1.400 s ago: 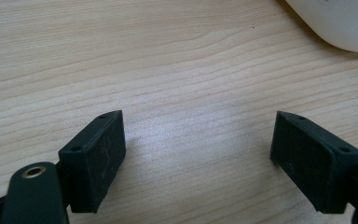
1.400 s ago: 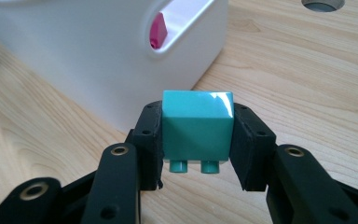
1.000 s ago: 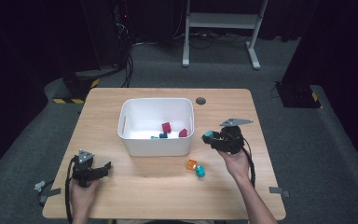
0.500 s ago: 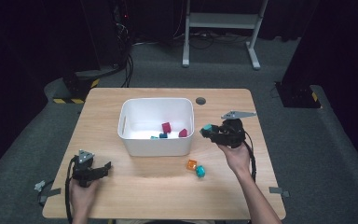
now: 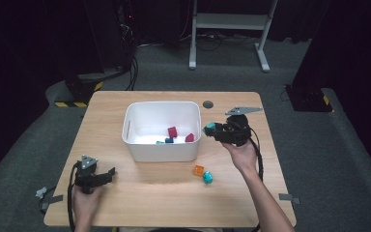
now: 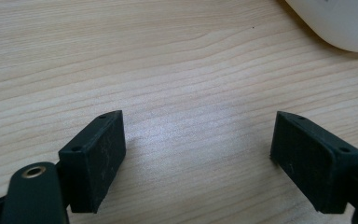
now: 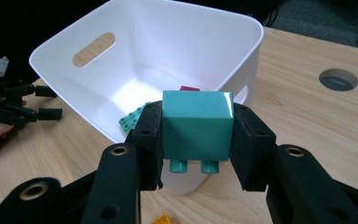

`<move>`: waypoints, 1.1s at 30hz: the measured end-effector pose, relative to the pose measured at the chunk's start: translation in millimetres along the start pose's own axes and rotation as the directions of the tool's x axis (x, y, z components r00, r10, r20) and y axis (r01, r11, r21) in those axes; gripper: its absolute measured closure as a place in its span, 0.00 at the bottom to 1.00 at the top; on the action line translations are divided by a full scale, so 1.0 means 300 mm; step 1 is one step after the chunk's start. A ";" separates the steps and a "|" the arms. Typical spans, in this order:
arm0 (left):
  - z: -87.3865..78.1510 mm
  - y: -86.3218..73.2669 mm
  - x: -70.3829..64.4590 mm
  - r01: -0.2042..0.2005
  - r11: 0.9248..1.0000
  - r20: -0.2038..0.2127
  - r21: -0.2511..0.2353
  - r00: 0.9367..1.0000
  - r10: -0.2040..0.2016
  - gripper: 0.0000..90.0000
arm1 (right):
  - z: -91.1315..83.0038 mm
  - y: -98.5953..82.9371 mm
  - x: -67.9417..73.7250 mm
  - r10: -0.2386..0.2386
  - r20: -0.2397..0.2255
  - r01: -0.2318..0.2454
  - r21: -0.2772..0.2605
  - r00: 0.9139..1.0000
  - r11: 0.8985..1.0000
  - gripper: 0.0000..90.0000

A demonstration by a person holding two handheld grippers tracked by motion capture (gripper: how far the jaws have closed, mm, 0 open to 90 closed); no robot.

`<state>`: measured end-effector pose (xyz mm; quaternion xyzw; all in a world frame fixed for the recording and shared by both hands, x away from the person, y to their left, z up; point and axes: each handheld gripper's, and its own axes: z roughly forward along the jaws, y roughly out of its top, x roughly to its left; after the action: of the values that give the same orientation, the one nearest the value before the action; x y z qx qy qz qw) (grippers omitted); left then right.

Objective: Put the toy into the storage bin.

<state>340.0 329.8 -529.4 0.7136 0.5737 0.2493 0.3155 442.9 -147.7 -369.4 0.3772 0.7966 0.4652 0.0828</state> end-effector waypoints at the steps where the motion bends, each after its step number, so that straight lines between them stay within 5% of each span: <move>1: 0.000 0.000 0.000 0.000 1.000 0.000 0.000 1.000 0.000 0.20 | 0.002 0.007 0.003 0.002 -0.005 -0.002 0.000 1.000 1.000 0.66; 14: 0.000 0.000 0.000 0.001 1.000 0.000 -0.001 1.000 -0.001 0.20 | 0.043 0.104 0.062 -0.057 -0.036 0.057 0.008 0.998 0.998 0.66; 33: 0.000 0.000 0.000 -0.001 1.000 0.000 0.000 1.000 0.001 0.20 | 0.115 0.146 0.117 -0.081 -0.069 0.083 0.018 0.994 0.996 0.66</move>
<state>339.9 329.7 -529.3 0.7138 0.5735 0.2494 0.3153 457.8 -88.1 -345.7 0.3289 0.8185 0.4656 0.0708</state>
